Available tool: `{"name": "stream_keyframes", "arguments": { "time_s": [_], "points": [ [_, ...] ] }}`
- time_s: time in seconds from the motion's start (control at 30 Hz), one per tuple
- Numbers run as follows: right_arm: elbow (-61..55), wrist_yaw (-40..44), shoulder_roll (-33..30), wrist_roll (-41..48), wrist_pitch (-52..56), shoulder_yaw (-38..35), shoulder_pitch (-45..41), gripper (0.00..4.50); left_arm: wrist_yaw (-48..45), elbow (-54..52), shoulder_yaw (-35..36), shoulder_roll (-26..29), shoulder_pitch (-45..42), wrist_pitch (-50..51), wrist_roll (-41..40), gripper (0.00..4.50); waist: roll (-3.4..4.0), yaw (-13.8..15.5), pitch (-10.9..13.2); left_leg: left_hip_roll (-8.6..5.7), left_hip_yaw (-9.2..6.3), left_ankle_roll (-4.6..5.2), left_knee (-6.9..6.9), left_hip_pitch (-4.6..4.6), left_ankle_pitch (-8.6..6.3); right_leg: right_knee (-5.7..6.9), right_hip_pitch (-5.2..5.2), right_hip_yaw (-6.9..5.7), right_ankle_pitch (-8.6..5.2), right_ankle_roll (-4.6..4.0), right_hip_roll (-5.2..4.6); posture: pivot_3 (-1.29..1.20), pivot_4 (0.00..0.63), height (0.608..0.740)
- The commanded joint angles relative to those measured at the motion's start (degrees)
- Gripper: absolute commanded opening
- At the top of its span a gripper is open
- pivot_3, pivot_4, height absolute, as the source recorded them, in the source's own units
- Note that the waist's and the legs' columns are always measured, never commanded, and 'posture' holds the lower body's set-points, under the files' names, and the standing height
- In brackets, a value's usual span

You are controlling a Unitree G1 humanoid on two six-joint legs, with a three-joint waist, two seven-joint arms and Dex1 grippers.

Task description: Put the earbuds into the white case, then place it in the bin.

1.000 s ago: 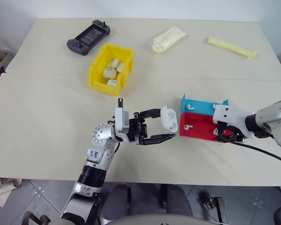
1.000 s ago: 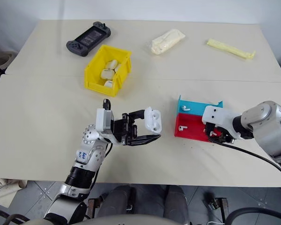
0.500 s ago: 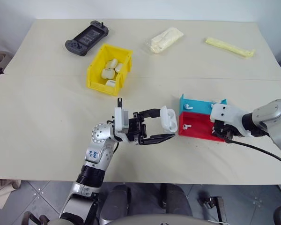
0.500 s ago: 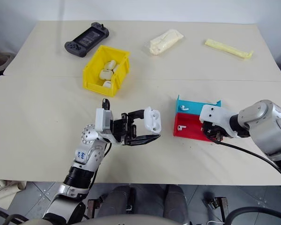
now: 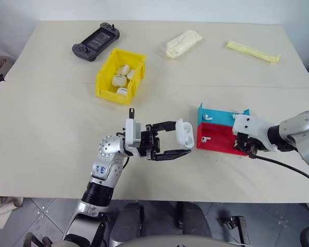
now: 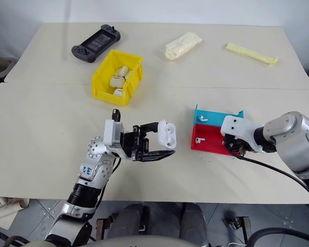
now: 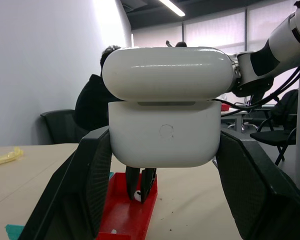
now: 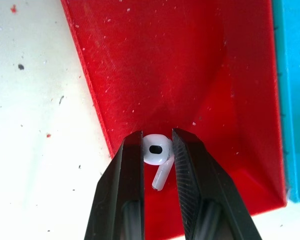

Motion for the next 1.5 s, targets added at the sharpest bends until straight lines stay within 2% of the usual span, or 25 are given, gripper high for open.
{"name": "stream_keyframes", "arguments": {
  "time_s": [0.03, 0.37, 0.47, 0.67, 0.77, 0.83, 0.9, 1.03, 1.13, 1.27, 1.5],
  "points": [
    [1.13, 0.61, -1.03, -1.51, -2.94, -0.07, 1.20, 0.45, -0.38, -1.30, 0.14, 0.04, -0.50, 0.13, -1.02, 2.77, 0.00, -0.06, 0.00, 0.00, 0.00, 0.00, 0.00, 0.01, 0.00, 0.00, 0.00, 0.00, 0.00, 0.00, 0.00, 0.00, 0.150, 0.740],
    [2.01, 0.80, 0.44, -1.24, -4.28, -1.47, 0.74, 0.45, 0.29, -2.09, 0.48, -0.24, -0.30, 0.47, -1.20, 2.77, -0.01, -0.07, 0.00, 0.00, 0.01, 0.00, 0.01, 0.02, 0.00, 0.00, 0.02, 0.00, 0.00, 0.00, 0.00, 0.00, 0.150, 0.740],
    [0.67, 1.86, 1.76, 3.86, -3.58, -6.91, 0.53, 0.45, 1.81, -2.39, 1.11, -0.94, -0.26, 0.46, -1.50, 2.77, 0.00, -0.07, 0.00, 0.00, 0.01, 0.00, 0.01, 0.01, 0.00, 0.00, 0.01, 0.01, 0.00, 0.00, 0.00, 0.00, 0.150, 0.740],
    [-0.73, 2.23, 6.37, 16.64, -2.52, -24.03, 5.89, 0.45, 2.62, -2.27, 1.90, -1.42, -0.49, -1.34, -0.98, 2.77, -0.01, 0.15, 0.00, -0.01, 0.02, 0.00, 0.00, -0.01, 0.00, 0.01, -0.01, 0.00, 0.00, 0.00, 0.00, 0.00, 0.150, 0.740],
    [-3.63, 1.09, 11.65, 23.30, -3.30, -32.22, 10.23, 0.45, 1.64, -3.28, 1.88, -0.65, -0.09, 0.80, -2.67, 2.77, -0.04, 0.21, 0.00, -0.01, 0.03, 0.00, 0.00, 0.00, 0.00, 0.01, 0.02, -0.01, 0.00, 0.00, 0.00, 0.00, 0.150, 0.740],
    [-4.84, -2.01, 18.28, 30.33, -1.98, -38.45, 11.18, 0.45, 0.79, -3.19, 2.26, -0.43, -0.13, 1.99, -4.17, 2.77, -0.03, 0.08, 0.00, 0.00, 0.04, 0.00, -0.01, 0.01, 0.00, 0.03, 0.01, 0.01, 0.00, 0.00, 0.00, 0.00, 0.150, 0.740],
    [-4.17, -7.08, 22.80, 33.42, 0.43, -42.07, 11.25, 0.45, 1.05, -2.93, 2.46, -0.26, -0.62, 3.88, -5.06, 2.77, -0.01, 0.00, -0.01, 0.02, 0.03, -0.01, -0.01, 0.03, 0.01, 0.07, 0.00, 0.00, 0.00, 0.00, 0.01, 0.00, 0.150, 0.740],
    [-7.79, -13.67, 35.50, 43.21, -4.91, -48.04, 12.09, 0.45, 1.53, -1.63, 3.65, 0.46, -2.47, 5.29, -5.19, 2.77, -0.01, -0.01, -0.01, 0.03, 0.03, -0.02, -0.02, 0.06, 0.01, 0.11, 0.00, 0.03, 0.00, 0.00, 0.04, 0.00, 0.150, 0.740],
    [-12.80, -17.62, 41.12, 48.39, -4.35, -45.79, 13.69, 0.45, 1.53, -1.92, 4.10, 0.80, -3.14, 6.11, -5.37, 2.77, 0.02, -0.03, -0.03, 0.02, 0.04, -0.02, -0.02, 0.06, 0.02, 0.13, -0.03, 0.06, 0.00, 0.00, 0.04, 0.00, 0.150, 0.740],
    [-17.95, -20.32, 45.77, 48.28, -9.49, -40.29, 13.72, 0.45, 2.06, -3.57, 5.56, 1.11, -3.61, 8.19, -7.53, 2.77, 0.03, -0.22, -0.03, 0.00, 0.06, -0.02, -0.07, 0.08, 0.02, 0.15, -0.06, 0.09, 0.00, 0.00, 0.04, 0.00, 0.150, 0.740],
    [-21.88, -22.45, 48.45, 49.25, -14.40, -33.08, 13.18, 0.45, 1.07, -6.76, 6.15, 3.66, -4.46, 14.79, -11.18, 2.77, 0.03, -0.15, -0.03, 0.00, 0.04, -0.02, -0.06, 0.09, 0.02, 0.16, -0.05, 0.11, 0.00, 0.00, 0.06, 0.00, 0.150, 0.740]
  ]
}}
